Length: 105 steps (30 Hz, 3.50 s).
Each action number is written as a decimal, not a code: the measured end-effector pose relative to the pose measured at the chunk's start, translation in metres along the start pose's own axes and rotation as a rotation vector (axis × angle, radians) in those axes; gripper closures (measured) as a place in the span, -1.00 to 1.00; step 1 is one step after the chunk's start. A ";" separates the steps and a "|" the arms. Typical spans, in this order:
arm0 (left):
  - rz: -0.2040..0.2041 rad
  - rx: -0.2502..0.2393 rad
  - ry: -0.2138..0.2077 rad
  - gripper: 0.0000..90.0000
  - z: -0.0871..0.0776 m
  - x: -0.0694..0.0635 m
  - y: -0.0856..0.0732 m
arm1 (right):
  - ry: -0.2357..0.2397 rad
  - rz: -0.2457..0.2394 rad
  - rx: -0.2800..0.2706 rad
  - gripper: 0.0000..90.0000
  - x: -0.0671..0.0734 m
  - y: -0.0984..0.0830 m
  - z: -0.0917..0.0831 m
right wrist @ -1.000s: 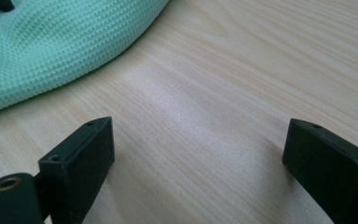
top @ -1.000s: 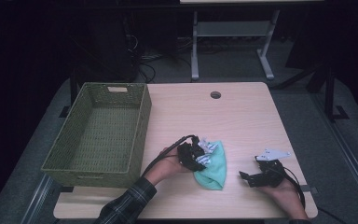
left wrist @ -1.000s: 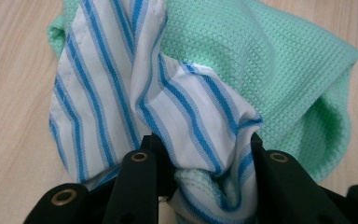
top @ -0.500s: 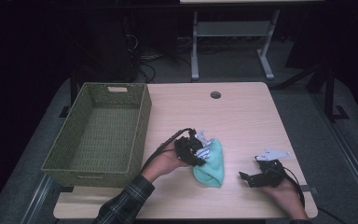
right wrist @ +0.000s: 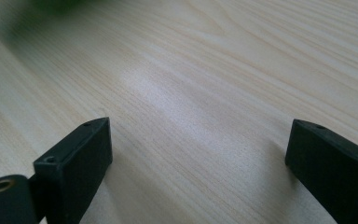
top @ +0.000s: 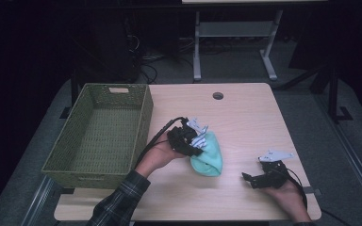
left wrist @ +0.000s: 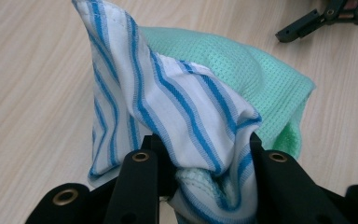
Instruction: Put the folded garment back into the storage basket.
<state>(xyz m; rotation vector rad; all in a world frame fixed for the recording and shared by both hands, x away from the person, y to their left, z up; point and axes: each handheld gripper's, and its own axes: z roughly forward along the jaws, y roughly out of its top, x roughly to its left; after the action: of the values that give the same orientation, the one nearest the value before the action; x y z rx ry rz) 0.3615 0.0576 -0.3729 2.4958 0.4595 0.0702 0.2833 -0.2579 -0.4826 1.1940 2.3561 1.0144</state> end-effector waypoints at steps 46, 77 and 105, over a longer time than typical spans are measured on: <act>-0.069 -0.084 0.143 0.52 -0.113 0.027 -0.009 | -0.011 0.007 0.011 -0.96 -0.001 0.001 0.001; -0.221 -0.135 0.300 0.52 -0.180 0.054 -0.068 | -0.022 0.016 0.019 -1.00 -0.001 0.001 0.002; -0.432 -0.154 0.414 0.52 -0.198 0.075 -0.151 | -0.026 0.015 0.018 -1.00 -0.001 0.001 0.002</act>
<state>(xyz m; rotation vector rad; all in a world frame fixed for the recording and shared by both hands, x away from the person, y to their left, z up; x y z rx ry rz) 0.3551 0.3076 -0.2994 2.1761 1.1083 0.4366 0.2856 -0.2573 -0.4833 1.2256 2.3450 0.9783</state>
